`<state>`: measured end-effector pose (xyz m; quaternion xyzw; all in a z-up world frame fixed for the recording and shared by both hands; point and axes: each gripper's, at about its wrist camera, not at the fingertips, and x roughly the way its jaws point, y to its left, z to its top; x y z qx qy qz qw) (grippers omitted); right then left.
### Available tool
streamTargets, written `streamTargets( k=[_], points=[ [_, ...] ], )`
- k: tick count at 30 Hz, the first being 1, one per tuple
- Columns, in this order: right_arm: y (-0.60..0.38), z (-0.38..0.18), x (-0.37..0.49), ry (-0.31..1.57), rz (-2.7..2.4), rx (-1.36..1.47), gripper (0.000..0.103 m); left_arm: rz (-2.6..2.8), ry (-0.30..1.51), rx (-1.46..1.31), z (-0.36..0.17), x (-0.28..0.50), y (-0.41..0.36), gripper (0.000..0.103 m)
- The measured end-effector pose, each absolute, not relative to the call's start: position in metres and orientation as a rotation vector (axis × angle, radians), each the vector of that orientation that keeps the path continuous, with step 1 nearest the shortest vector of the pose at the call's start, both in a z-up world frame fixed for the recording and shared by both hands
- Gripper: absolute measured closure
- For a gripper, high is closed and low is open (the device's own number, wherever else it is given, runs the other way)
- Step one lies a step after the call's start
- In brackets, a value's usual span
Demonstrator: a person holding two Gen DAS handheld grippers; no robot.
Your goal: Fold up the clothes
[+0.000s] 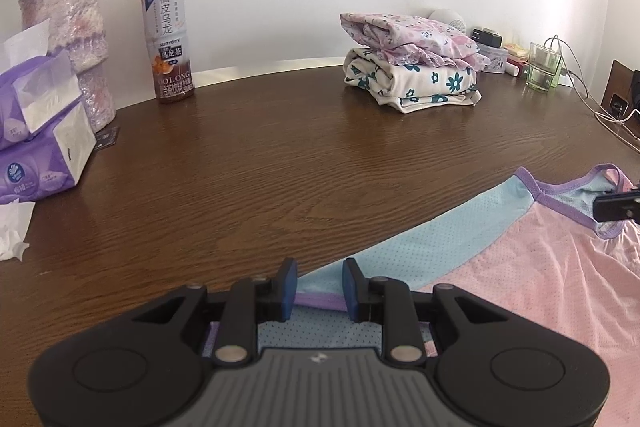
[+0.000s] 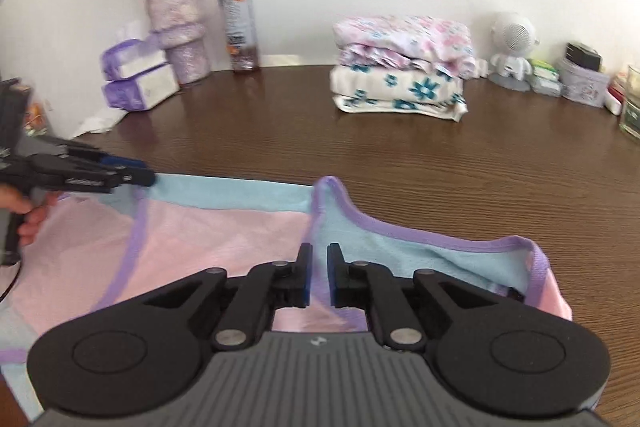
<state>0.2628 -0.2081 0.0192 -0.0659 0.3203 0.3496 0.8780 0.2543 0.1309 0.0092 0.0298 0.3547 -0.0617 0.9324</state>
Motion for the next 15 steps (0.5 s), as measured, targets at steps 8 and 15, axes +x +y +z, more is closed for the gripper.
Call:
streamTargets(
  k=[8, 15],
  points=[
    [-0.212, 0.004, 0.265, 0.699, 0.616, -0.162, 0.092, -0.118, 0.707, 0.063, 0.007, 0.252, 0.132, 0.075],
    [-0.251, 0.016, 0.237, 0.647, 0.51, -0.063, 0.078, -0.083, 0.701, 0.036, 0.007, 0.25, 0.14, 0.064]
  ],
)
